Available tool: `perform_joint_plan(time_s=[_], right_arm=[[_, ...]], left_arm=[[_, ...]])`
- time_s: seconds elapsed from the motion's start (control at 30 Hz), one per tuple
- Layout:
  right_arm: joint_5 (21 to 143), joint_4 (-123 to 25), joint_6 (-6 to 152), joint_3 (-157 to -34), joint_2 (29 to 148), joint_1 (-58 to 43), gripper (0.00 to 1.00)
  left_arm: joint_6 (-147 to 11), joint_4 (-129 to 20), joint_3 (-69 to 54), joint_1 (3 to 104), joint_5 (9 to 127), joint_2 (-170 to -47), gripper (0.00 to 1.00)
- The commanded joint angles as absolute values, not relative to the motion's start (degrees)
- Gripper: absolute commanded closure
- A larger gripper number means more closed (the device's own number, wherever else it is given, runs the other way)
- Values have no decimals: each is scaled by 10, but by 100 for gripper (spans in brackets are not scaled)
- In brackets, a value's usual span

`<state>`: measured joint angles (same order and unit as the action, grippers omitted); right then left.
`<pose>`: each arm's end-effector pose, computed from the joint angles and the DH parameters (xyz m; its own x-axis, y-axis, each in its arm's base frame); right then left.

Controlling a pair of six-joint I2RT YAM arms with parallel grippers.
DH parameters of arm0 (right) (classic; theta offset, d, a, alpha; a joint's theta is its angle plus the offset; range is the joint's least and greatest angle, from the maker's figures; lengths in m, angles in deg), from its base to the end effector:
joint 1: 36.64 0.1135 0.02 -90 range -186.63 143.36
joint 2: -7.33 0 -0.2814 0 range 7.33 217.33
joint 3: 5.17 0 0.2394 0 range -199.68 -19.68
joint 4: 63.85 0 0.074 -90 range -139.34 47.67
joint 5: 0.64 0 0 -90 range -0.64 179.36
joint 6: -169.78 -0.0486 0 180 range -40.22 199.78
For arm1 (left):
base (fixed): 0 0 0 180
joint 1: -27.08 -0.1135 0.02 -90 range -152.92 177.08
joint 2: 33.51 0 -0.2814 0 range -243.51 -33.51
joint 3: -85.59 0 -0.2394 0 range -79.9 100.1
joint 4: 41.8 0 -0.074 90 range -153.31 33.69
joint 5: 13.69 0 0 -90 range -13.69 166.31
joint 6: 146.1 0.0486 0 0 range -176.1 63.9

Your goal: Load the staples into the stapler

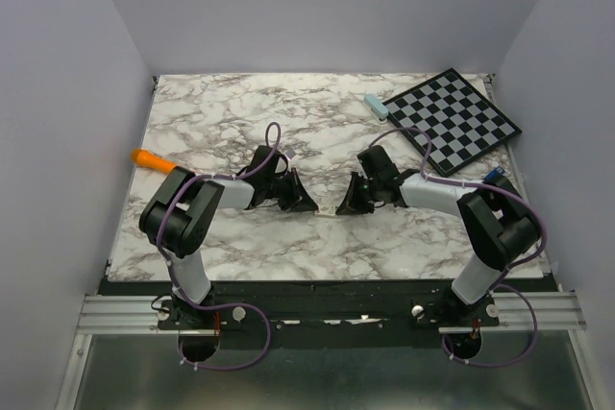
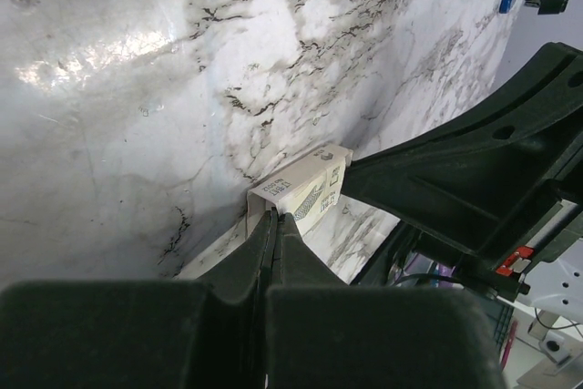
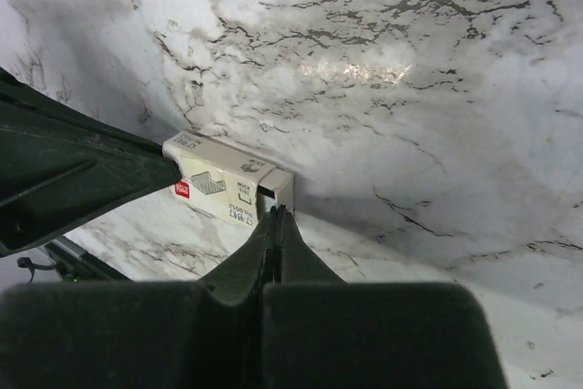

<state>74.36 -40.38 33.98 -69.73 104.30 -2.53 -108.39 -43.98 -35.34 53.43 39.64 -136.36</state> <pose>0.2613 0.1922 0.1644 -0.9524 0.1913 -0.2374 0.0300 0.8336 0.5515 0.2864 -0.1742 0.1410 -0.9700 -0.2277 -0.0856 -0.0643 0.5793 -0.8125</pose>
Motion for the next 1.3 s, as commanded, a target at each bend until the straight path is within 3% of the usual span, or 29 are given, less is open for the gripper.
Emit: perform_joint_plan(time_s=[0.0, 0.4, 0.67, 0.87, 0.97, 1.13, 1.27], right_arm=[[743, -407, 348, -688, 1048, -28, 99], [792, -283, 393, -741, 1033, -27, 99], [767, -312, 379, -725, 1008, -24, 99], [736, -410, 343, -677, 979, -24, 66], [718, -440, 336, -669, 993, -24, 58], [702, -484, 328, -659, 1018, -24, 59], [692, -510, 328, -652, 1037, -24, 69]], left_arm=[[-1081, -437, -356, 535, 397, -1347, 100], [-1070, -441, -374, 527, 383, -1327, 100], [-1061, -443, -394, 517, 376, -1314, 100], [-1061, -441, -396, 517, 373, -1319, 100], [-1061, -438, -396, 518, 370, -1321, 100], [-1063, -437, -397, 518, 368, -1325, 100], [-1064, -435, -397, 518, 368, -1328, 100]])
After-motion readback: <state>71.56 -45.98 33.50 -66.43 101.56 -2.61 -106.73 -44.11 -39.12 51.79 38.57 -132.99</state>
